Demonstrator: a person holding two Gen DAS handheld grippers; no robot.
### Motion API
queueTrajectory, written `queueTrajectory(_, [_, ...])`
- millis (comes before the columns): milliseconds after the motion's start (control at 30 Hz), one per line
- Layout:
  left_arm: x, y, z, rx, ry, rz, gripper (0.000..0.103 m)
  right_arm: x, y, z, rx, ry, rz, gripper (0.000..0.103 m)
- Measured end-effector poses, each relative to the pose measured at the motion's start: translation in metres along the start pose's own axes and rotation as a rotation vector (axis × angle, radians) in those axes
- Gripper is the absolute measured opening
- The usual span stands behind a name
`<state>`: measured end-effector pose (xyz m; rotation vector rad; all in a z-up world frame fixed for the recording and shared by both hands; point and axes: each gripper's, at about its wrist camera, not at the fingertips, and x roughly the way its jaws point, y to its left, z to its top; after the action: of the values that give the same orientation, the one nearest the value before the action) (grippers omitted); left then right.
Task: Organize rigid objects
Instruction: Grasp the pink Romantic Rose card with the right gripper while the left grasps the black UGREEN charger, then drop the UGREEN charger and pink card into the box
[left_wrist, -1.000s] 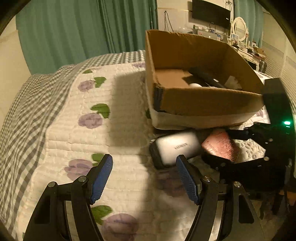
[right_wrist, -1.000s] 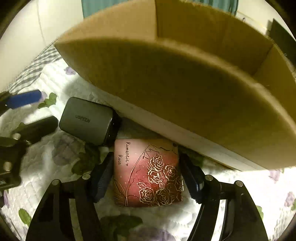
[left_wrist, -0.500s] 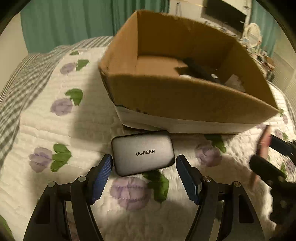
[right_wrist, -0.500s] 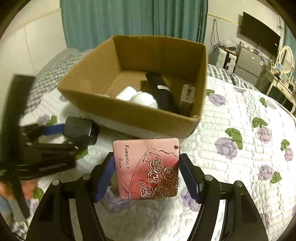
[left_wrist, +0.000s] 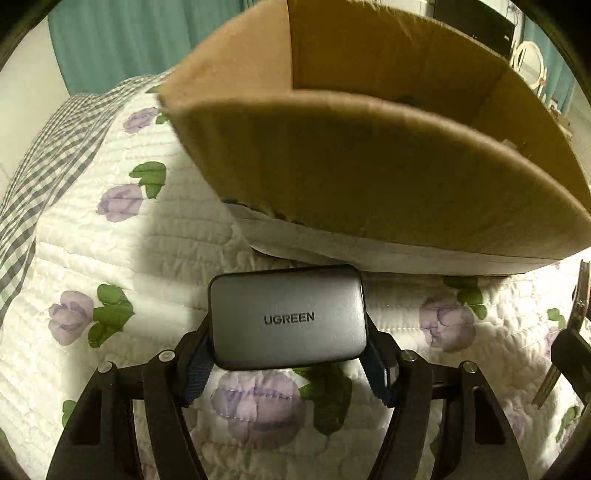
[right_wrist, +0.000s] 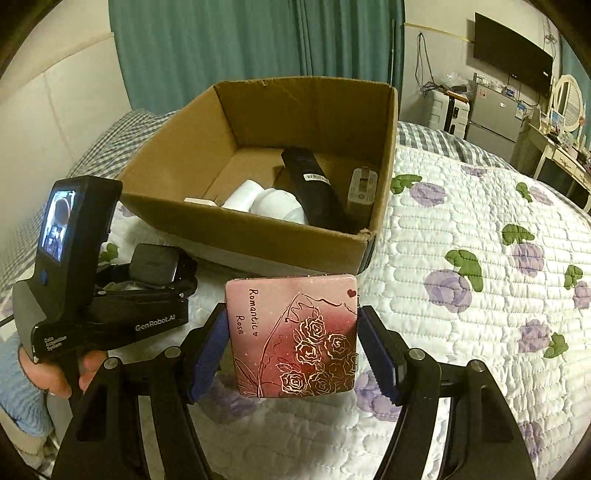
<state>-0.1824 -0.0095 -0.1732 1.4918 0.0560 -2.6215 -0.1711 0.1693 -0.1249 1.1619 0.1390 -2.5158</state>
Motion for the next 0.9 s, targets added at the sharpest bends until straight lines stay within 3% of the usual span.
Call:
queueTrajectory(467, [-0.084,0.01,-0.039,0.044,-0.13,-0.085,0.067,-0.056,0.0,0.009,0.016,-0.081,-0.028,0.069])
queueTrajectory(733, [-0.165,-0.01,0.014,0.138,-0.344,-0.117,0.068,-0.097,-0.01,0.054,0.0,-0.217,-0.049,0.069])
queueTrajectory(900, [-0.15,-0.024,0.073,0.167,-0.369,-0.133,0.068,-0.092,-0.022,0.08,-0.004,-0.263,-0.056,0.069])
